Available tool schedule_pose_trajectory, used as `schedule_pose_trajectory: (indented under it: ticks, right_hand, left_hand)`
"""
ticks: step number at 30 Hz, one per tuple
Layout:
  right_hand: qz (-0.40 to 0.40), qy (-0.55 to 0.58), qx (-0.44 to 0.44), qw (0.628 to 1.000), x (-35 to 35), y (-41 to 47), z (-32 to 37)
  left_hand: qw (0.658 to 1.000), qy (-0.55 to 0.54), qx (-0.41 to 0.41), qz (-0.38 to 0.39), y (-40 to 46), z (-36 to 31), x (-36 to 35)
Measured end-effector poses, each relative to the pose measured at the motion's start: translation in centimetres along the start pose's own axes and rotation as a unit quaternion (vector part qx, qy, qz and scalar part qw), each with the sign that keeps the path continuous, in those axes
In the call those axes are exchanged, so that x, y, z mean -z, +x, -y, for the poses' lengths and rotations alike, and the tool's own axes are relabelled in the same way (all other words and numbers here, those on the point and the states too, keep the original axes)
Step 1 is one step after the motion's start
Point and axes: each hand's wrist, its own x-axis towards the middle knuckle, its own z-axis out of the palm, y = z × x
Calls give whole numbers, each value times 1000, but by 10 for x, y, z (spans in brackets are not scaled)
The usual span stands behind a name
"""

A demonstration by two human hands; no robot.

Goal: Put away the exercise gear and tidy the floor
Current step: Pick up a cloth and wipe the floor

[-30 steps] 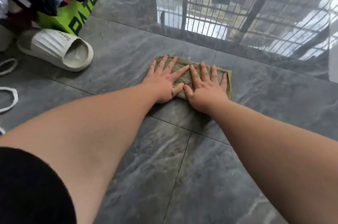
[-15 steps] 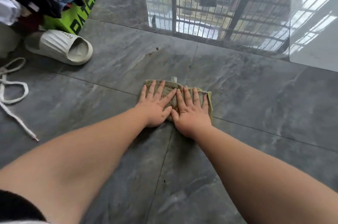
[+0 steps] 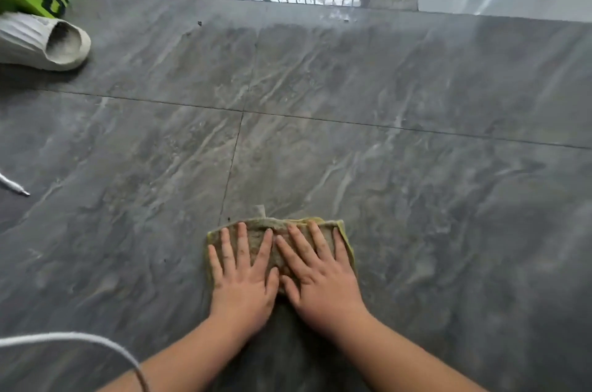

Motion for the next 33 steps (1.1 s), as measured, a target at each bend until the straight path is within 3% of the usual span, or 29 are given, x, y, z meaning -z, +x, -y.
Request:
schedule_pose_trajectory:
  ticks: [3, 6, 11, 15, 19, 23, 26, 33]
  right_hand:
    - [-6, 1, -36, 999, 8, -16, -46]
    - [-20, -12, -130, 991, 19, -49, -110]
    - [-42, -33, -313, 948, 26, -147, -234]
    - [-66, -3, -426, 903, 21, -192, -260]
    - [-89, 6, -467, 880, 16, -171, -237]
    - [-89, -7, -443, 892, 30, -110, -218]
    - [-77, -4, -388, 918, 50, -38, -197]
    - [-29, -4, -163, 986, 89, 115, -126]
  left_hand:
    - [1000, -5, -4, 4, 13, -53, 2]
    - [999, -21, -34, 29, 31, -136, 13]
    - [974, -34, -204, 93, 50, -299, 24]
    - [949, 2, -299, 101, 49, -360, 19]
    - [941, 22, -330, 71, 60, -343, 14]
    - [950, 16, -309, 48, 102, -301, 27]
    - [967, 15, -255, 16, 142, -246, 46]
    - [997, 35, -67, -9, 203, -87, 77]
